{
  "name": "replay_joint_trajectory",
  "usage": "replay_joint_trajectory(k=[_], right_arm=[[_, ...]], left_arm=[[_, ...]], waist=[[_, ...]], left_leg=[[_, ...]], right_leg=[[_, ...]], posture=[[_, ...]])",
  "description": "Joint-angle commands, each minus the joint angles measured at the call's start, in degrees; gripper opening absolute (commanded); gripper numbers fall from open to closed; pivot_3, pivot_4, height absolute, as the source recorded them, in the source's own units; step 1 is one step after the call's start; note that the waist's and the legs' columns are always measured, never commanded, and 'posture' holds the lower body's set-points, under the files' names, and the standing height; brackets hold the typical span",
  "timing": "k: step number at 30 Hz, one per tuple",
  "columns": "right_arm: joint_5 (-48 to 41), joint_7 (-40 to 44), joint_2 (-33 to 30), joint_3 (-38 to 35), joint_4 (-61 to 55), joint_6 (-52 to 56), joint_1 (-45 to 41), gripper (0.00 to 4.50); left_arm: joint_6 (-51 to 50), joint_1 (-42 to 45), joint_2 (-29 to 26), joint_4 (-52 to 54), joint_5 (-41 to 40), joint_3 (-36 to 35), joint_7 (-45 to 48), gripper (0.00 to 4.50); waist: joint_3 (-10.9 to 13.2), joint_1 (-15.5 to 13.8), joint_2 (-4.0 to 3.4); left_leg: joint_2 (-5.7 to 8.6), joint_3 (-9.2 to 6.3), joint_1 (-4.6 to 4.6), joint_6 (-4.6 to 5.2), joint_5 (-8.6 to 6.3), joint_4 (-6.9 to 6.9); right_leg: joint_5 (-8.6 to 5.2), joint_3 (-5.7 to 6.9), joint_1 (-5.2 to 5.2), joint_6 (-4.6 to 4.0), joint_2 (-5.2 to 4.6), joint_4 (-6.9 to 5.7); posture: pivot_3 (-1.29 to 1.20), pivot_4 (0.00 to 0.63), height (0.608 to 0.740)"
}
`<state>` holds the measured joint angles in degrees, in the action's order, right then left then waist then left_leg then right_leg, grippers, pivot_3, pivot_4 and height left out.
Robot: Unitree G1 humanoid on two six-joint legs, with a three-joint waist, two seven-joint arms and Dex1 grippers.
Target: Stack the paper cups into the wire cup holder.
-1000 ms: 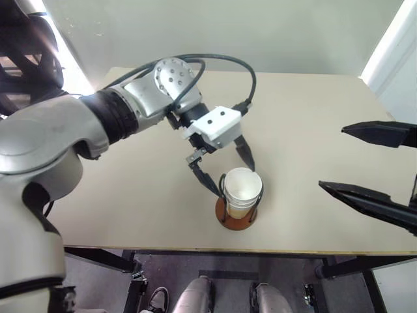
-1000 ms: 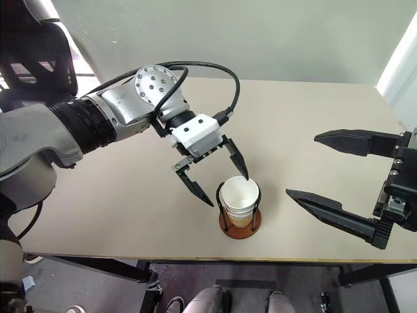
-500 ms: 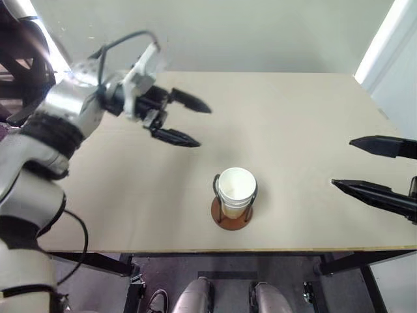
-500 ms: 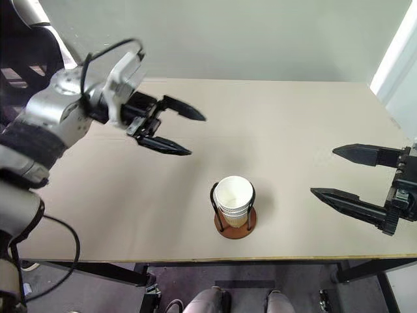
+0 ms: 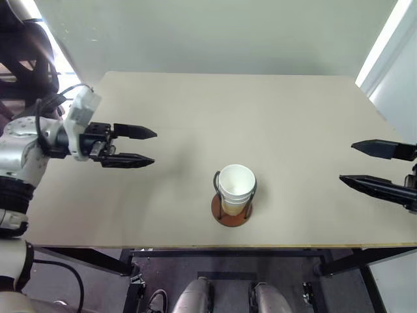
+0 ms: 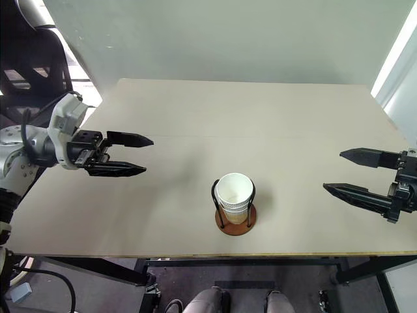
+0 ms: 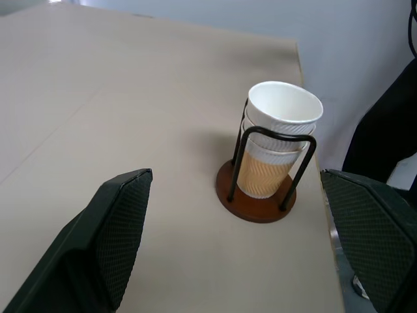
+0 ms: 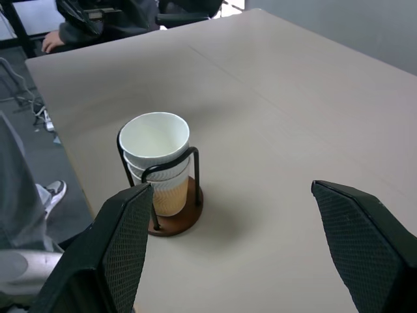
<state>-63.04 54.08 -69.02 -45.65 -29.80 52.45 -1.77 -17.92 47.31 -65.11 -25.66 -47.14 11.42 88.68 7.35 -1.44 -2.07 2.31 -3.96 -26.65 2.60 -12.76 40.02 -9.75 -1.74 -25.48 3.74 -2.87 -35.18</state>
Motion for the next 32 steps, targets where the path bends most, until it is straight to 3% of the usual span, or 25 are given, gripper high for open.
replay_joint_trajectory(k=[1,14,32], right_arm=[[1.45,1.68,-1.08,1.3,1.16,-1.8,-1.87,4.01],[2.42,2.98,-0.85,2.41,0.88,-0.72,-4.36,4.01],[2.46,2.44,0.44,-0.6,-0.71,0.9,-2.31,4.01]], left_arm=[[-2.16,-1.71,-0.77,3.73,2.06,-6.17,-0.45,4.44],[-6.32,-4.2,3.08,7.47,8.15,-12.16,0.81,4.44],[-8.53,-3.93,5.77,8.38,11.96,-14.15,1.16,4.44]], waist=[[0.0,0.01,0.0],[0.01,0.13,0.02],[0.06,0.15,0.09]], left_leg=[[0.0,-0.04,0.01,0.04,0.01,0.0],[-0.01,-0.16,0.29,-0.67,-0.1,-0.23],[-0.03,-0.18,0.31,-0.49,0.4,-1.1]], right_leg=[[0.03,0.0,0.01,-0.04,0.0,-0.04],[0.25,-0.06,-0.16,-0.45,0.02,-0.72],[-0.2,0.0,-0.47,-0.54,-0.02,-0.67]], posture=[[0.0,0.15,0.74],[0.0,0.15,0.74],[0.0,0.15,0.74]])
